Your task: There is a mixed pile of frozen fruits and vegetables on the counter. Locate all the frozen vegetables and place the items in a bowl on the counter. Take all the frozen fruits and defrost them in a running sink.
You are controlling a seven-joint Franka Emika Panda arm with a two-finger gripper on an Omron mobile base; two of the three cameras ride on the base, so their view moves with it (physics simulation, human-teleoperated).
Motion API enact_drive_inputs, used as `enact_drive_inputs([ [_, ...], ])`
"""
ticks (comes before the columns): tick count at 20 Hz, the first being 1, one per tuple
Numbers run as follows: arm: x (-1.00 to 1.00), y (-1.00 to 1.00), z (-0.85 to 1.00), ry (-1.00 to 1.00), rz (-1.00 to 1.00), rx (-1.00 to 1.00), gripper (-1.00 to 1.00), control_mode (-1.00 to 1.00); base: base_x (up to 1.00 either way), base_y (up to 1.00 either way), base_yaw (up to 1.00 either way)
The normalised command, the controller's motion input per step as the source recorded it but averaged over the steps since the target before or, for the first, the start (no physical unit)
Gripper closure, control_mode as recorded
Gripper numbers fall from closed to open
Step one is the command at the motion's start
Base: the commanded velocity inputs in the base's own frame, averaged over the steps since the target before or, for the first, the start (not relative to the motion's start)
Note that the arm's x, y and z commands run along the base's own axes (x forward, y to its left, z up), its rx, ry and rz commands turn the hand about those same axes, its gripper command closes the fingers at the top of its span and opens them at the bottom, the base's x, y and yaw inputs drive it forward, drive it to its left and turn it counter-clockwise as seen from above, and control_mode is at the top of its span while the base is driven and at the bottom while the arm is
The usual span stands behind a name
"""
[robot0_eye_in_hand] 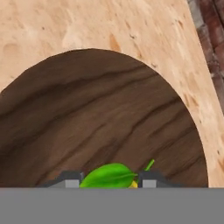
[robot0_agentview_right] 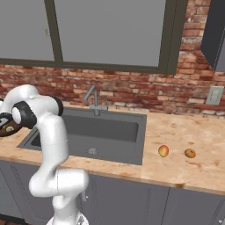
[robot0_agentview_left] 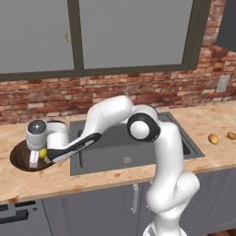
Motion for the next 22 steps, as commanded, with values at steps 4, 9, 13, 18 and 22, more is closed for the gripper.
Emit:
enact_drive_inputs([
  [4, 0.27, 0.0, -0.01, 0.0, -0.03, 0.0, -1.0, -1.0, 0.0, 0.0, 0.0],
  [9, 0.17, -0.11, 0.0, 0.0, -0.01, 0.05, -1.0, -1.0, 0.0, 0.0, 0.0],
  [13, -0.2, -0.63, 0.53, 0.0, -0.09, 0.22, -1.0, -1.0, 0.0, 0.0, 0.0],
  [18, -0.43, -0.98, 0.68, 0.01, -0.23, 0.32, -1.0, -1.0, 0.0, 0.0, 0.0],
  [22, -0.71, -1.0, 0.4, 0.0, -0.28, 0.28, -1.0, -1.0, 0.0, 0.0, 0.0],
])
